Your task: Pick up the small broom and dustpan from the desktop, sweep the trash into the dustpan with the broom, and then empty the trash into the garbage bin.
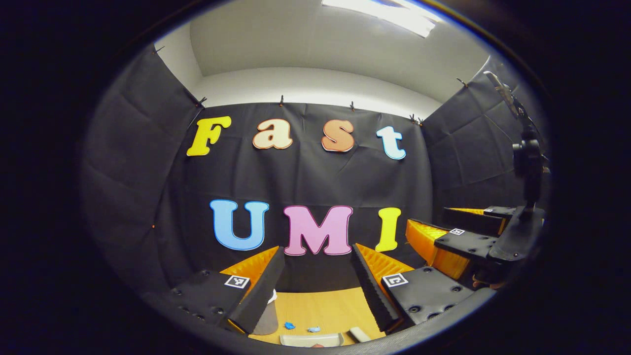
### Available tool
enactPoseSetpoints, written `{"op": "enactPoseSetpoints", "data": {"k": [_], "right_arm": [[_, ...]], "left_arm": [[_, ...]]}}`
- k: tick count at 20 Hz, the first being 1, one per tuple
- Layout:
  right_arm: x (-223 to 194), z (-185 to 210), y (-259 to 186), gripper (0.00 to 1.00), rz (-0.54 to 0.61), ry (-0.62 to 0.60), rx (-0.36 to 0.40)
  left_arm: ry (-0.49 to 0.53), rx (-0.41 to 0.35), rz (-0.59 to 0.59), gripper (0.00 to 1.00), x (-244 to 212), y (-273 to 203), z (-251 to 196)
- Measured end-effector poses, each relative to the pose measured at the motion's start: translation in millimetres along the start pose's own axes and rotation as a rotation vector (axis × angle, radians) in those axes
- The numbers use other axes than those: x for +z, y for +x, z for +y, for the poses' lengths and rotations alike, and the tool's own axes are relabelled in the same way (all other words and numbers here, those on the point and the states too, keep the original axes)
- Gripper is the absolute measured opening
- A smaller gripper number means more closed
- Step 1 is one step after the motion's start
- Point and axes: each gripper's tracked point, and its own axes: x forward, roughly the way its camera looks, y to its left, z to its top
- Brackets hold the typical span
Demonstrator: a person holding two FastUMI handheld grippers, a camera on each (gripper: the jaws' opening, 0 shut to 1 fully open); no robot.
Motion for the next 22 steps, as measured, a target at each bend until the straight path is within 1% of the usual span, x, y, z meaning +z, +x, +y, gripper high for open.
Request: {"op": "enactPoseSetpoints", "data": {"k": [4,8,15,16,18,19,22], "right_arm": [[-0.9,-1.2,3.4,0.97,-0.005,0.002,-0.005],[-0.9,-2.8,6.7,0.98,-0.007,-0.001,-0.01],[-19.1,0.5,12.1,0.98,0.039,-0.018,-0.007],[-22.4,1.4,12.0,0.98,0.046,-0.021,-0.008],[-29.0,6.3,14.4,0.97,0.054,-0.018,-0.004],[-34.7,8.7,16.0,0.98,0.058,-0.017,0.001],[-63.3,11.3,25.7,0.98,0.108,-0.02,0.025]], "left_arm": [[-0.022,-0.005,0.005,0.8,-5.7,3.2,-0.3],[-0.01,-0.005,0.019,0.8,-10.7,6.4,-1.7],[-0.004,-0.018,0.036,0.8,-12.9,9.5,-5.6],[-0.014,-0.019,0.046,0.8,-17.9,9.3,-6.2],[-0.059,-0.048,0.076,0.8,-32.8,8.5,-13.2],[-0.068,-0.046,0.105,0.8,-43.5,8.5,-12.7],[-0.066,0.002,0.185,0.8,-74.8,16.1,-0.1]]}}
